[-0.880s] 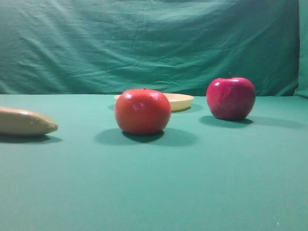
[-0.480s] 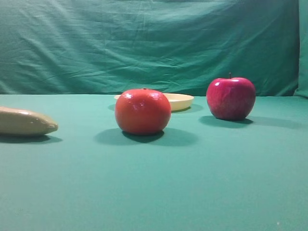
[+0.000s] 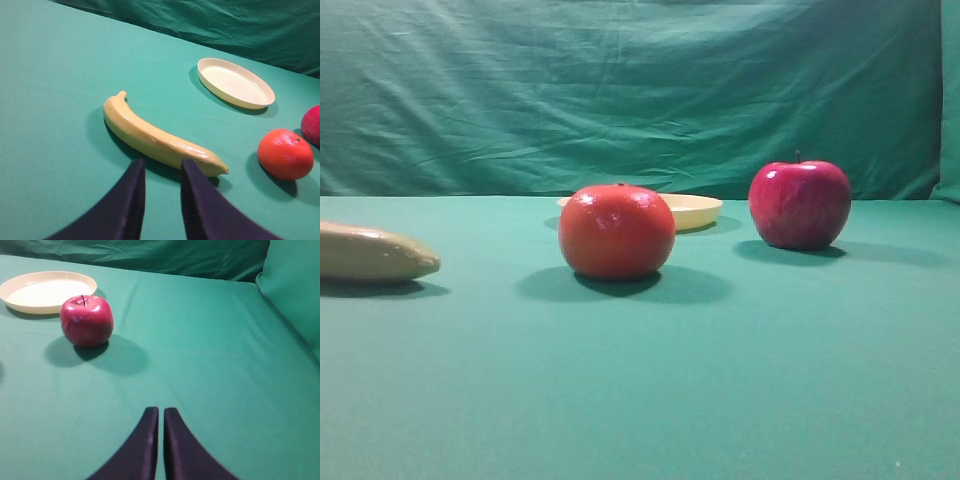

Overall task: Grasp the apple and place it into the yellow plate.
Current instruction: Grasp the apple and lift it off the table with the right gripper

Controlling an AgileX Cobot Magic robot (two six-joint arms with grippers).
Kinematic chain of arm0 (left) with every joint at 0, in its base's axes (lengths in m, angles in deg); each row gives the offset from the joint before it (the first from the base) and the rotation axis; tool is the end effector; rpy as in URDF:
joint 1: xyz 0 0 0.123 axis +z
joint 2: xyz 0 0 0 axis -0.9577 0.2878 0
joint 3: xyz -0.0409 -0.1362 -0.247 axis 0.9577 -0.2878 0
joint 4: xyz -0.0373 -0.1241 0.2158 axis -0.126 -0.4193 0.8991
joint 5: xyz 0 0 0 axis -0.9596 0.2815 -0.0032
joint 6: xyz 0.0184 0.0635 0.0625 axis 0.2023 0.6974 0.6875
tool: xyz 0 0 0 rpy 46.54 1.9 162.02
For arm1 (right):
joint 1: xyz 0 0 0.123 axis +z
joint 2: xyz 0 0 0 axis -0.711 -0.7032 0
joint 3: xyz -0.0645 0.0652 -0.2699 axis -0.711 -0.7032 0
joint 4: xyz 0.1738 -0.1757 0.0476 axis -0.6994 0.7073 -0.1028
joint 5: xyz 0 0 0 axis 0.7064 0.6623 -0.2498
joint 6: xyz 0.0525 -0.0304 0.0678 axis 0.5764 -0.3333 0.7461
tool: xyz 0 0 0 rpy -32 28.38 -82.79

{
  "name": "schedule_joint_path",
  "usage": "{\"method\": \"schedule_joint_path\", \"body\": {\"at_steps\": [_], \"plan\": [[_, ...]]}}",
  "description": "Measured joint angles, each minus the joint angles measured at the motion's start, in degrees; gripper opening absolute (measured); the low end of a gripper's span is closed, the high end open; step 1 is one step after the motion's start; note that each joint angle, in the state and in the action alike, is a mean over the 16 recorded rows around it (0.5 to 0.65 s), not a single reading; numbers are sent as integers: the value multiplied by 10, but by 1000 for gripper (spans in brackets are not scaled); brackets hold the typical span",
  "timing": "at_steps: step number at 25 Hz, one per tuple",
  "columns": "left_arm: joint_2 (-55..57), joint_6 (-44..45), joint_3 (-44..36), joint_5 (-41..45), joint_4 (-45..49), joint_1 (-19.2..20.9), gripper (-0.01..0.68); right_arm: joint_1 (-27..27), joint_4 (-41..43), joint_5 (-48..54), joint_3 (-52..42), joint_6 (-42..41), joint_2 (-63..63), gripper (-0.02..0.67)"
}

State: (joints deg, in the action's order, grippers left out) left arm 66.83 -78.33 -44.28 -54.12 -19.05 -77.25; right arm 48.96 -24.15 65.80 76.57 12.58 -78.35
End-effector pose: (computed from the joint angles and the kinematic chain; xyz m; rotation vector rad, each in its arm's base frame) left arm 0.0525 -0.0129 0.1798 0.0028 1.7971 -0.2457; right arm 0.0519 0.0089 0.1714 -0.1160 1.8660 0.0903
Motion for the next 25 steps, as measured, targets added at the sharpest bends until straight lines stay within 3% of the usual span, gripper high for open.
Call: {"method": "schedule_joint_path", "body": {"at_steps": [16,25], "plan": [[0,0,0,0,0,0,157,0,-167,-76,0,-1,0,0],[0,0,0,0,0,0,157,0,-228,-99,38,-58,-29,0]]}}
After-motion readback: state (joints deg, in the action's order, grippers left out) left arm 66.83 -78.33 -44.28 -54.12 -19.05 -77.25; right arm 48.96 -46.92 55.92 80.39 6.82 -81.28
